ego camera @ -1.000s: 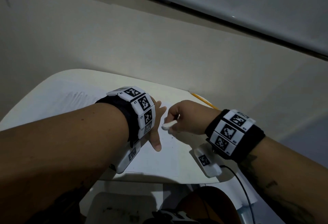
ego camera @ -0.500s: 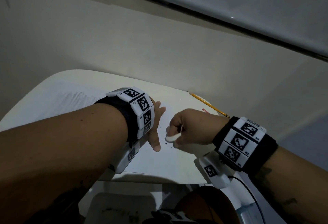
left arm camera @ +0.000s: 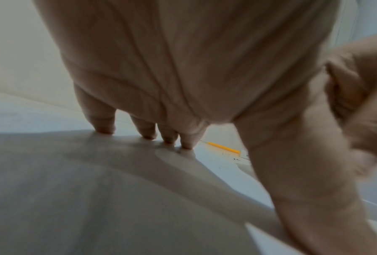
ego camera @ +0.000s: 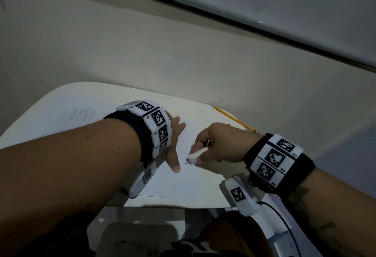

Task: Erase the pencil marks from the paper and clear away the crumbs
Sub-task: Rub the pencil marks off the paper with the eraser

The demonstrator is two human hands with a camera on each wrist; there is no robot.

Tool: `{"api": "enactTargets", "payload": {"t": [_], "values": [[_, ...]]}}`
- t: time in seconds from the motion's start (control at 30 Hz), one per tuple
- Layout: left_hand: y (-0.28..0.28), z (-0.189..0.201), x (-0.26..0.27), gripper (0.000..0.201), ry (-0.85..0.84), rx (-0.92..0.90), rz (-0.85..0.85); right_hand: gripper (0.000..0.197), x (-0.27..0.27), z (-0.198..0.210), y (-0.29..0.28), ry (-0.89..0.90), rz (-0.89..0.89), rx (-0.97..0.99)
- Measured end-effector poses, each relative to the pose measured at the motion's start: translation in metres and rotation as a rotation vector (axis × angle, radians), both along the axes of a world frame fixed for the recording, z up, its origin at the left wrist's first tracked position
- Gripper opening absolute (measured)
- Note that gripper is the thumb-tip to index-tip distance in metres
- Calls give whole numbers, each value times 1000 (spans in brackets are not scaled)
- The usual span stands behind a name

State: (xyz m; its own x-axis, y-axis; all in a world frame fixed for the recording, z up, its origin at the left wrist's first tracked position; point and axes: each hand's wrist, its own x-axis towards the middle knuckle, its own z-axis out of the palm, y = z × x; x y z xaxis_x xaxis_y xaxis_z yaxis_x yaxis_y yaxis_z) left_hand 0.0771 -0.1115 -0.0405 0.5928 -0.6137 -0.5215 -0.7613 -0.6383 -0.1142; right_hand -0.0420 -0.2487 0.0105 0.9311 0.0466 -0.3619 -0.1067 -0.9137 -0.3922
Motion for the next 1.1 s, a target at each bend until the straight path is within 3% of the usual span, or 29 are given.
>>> {"api": "enactTargets", "payload": {"t": [0.07, 0.13, 0.2, 0.27, 0.33, 0.37, 0.47, 0.5, 0.6, 0.63, 0.7, 0.8, 0.87, 0.97, 1.03, 1.1], "values": [[1, 4, 0, 142, -18, -6, -15, 6, 3, 3, -6, -155, -168, 166], [6, 7, 1, 139, -22, -47, -10, 9, 3, 6, -9, -281, -392, 497], [14, 8, 3, 133, -34, -88, 21, 14, 2, 6, -5, -267, -555, 835], [23, 1, 5, 122, -87, -102, 43, 8, 0, 4, 2, -205, -655, 1024], [33, 3, 5, 92, -118, -72, 53, 4, -1, -1, 11, -148, -749, 1141], [38, 6, 5, 77, -77, -63, 68, 5, -1, -3, 16, -104, -809, 1183], [53, 17, 4, 65, 68, -13, 106, 21, -5, -10, 33, 95, -929, 1290], [56, 17, 2, 67, 71, -7, 120, 25, -7, -14, 39, 156, -919, 1314], [55, 9, -15, 101, 10, 22, 179, 31, -14, -29, 55, 280, -813, 1365], [55, 7, -18, 102, -6, 13, 184, 30, -14, -35, 57, 287, -792, 1363], [59, 11, -22, 94, -13, -22, 139, 33, -10, -45, 54, 186, -853, 1382], [66, 21, -28, 98, -14, -35, 97, 33, 5, -51, 32, -238, -1092, 1427], [68, 25, -33, 98, -29, -30, 104, 31, 8, -45, 24, -324, -1138, 1495], [71, 30, -37, 100, -13, -41, 121, 34, 7, -31, 39, -205, -1038, 1589], [71, 30, -37, 102, -14, -46, 140, 28, 6, -29, 60, -30, -930, 1616], [71, 27, -38, 104, -39, -63, 152, 22, 7, -34, 78, 99, -863, 1545]]}}
